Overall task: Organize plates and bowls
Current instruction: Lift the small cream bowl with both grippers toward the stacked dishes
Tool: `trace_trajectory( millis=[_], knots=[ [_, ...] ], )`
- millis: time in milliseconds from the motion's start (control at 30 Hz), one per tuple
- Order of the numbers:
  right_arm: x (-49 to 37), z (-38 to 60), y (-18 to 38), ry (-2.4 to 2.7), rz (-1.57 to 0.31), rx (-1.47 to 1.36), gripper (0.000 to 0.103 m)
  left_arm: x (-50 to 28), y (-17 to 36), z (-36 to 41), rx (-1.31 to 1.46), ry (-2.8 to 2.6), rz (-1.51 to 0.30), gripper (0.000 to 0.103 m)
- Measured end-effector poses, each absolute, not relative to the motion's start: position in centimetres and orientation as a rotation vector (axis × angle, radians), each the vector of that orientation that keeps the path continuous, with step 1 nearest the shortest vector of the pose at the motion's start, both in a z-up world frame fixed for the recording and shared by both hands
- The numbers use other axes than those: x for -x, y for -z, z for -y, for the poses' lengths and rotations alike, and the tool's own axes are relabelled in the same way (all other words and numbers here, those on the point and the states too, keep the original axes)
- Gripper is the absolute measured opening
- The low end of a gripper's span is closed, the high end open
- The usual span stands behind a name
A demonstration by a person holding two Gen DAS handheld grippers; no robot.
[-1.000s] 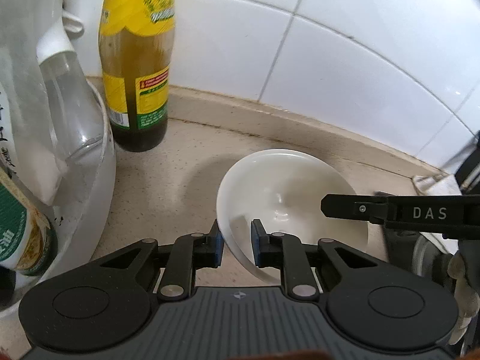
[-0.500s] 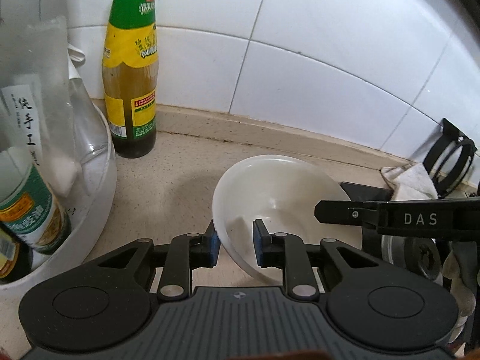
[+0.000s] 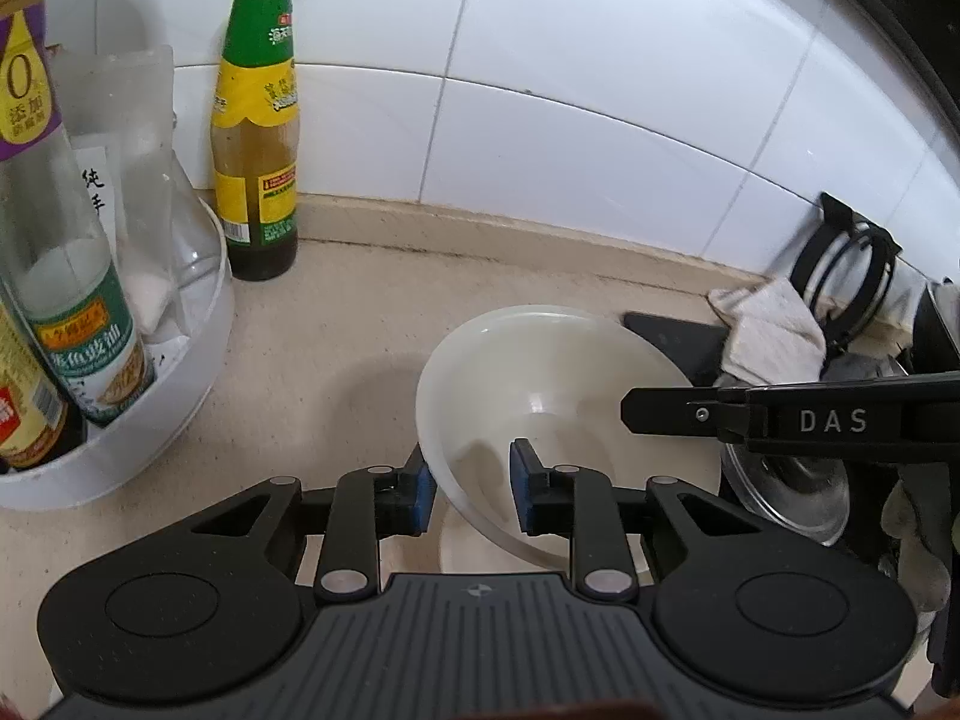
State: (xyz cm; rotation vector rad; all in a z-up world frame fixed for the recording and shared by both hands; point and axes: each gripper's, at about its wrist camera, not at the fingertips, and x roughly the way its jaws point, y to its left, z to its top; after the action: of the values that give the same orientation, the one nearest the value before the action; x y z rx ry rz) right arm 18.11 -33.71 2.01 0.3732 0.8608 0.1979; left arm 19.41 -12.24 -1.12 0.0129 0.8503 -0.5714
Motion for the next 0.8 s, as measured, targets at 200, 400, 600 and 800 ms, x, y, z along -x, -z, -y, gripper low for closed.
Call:
trace_trajectory(
  millis=[200, 400, 600, 800],
  knots=[
    [-15.7, 33.6, -1.7, -0.189, -0.867, -0.382, 0.014, -17.2, 1.1, 12.3, -0.034, 0.586, -0.838, 0.033],
    [-13.7, 33.8, -1.6, -0.186, -0.864, -0.389, 0.014, -15.7, 1.2, 12.2, -0.039, 0.592, -0.836, 0.034],
    [-12.6, 33.8, -0.8, -0.182, -0.875, -0.396, 0.014, -14.5, 1.3, 12.3, -0.06, 0.594, -0.825, 0.036],
    [-12.0, 33.9, 0.3, -0.179, -0.899, -0.409, 0.014, -14.0, 1.4, 12.6, -0.064, 0.599, -0.823, 0.037]
  ],
)
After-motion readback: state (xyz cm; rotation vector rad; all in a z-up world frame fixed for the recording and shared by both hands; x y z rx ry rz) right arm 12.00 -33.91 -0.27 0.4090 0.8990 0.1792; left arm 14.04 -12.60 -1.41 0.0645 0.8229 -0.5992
